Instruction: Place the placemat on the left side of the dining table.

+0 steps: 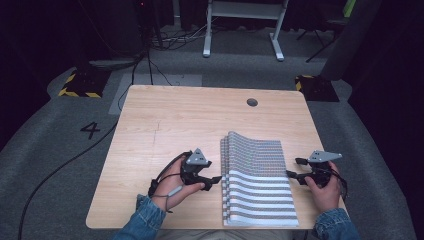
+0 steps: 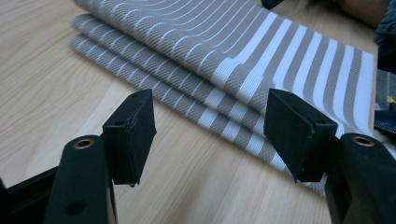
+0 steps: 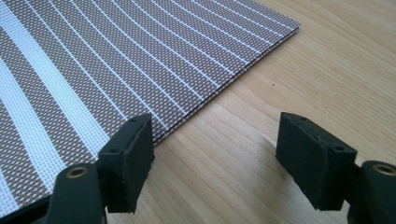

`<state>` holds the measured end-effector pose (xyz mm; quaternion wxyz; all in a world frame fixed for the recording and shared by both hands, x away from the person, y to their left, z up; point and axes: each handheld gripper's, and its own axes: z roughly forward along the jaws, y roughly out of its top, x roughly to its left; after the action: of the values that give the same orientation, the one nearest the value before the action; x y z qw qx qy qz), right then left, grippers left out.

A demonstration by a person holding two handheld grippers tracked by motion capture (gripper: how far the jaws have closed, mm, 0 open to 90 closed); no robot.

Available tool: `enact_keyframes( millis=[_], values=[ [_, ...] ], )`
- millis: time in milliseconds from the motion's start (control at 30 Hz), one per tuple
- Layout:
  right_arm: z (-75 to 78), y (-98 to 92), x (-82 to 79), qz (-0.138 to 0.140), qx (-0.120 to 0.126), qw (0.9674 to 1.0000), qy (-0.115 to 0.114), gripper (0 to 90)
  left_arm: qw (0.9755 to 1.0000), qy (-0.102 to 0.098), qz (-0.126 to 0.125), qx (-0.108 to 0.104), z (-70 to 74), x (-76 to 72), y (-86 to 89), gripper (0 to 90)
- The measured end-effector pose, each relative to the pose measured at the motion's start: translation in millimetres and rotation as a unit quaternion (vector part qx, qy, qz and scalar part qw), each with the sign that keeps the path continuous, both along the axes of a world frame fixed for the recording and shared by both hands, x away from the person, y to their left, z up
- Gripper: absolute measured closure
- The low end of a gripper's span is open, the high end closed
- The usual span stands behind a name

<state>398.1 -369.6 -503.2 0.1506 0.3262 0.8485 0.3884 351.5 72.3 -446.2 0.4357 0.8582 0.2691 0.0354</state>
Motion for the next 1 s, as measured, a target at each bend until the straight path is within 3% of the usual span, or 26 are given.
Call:
enact_keyframes(
  millis=[200, 433, 700, 733, 767, 800, 900, 967, 1000],
  values=[
    [0.0, 0.0, 0.0, 0.0, 0.0, 1.0, 0.0, 27.9, 0.9994, 0.014, -0.03, 0.005, -12.7, 4.6, -30.5, 34.2],
    [0.0, 0.0, 0.0, 0.0, 0.0, 1.0, 0.0, 27.9, 0.9985, 0.046, -0.03, -0.003, -29.4, 8.4, -44.3, 31.0],
    [0.0, 0.1, 0.0, -0.001, 0.0, 1.0, 0.0, 27.8, 0.9987, 0.042, -0.026, 0.011, -28.0, 6.8, -50.6, 29.2],
    [0.0, 0.1, 0.0, -0.001, 0.0, 1.0, 0.0, 27.8, 0.9979, 0.062, -0.014, 0.012, -30.8, 8.4, -49.4, 29.9],
    [0.0, 0.2, 0.0, -0.001, 0.0, 1.0, 0.0, 27.8, 0.9979, 0.062, -0.014, 0.012, -30.8, 8.4, -49.4, 29.6],
    [0.0, 0.1, 0.0, -0.001, 0.0, 1.0, 0.0, 27.8, 0.9964, 0.082, -0.006, 0.02, -36.0, 10.6, -47.8, 28.5],
    [0.0, 0.2, 0.0, -0.001, 0.0, 1.0, 0.0, 27.8, 0.9966, 0.08, -0.007, 0.02, -39.5, 10.7, -47.5, 28.7],
    [0.0, 0.1, 0.1, -0.001, 0.0, 1.0, 0.0, 27.8, 0.998, 0.052, -0.012, 0.034, -33.6, 7.8, -51.1, 29.3],
    [0.0, 0.1, 0.1, -0.001, 0.0, 1.0, 0.0, 27.8, 0.998, 0.052, -0.012, 0.034, -33.6, 7.8, -51.1, 29.6]
  ],
)
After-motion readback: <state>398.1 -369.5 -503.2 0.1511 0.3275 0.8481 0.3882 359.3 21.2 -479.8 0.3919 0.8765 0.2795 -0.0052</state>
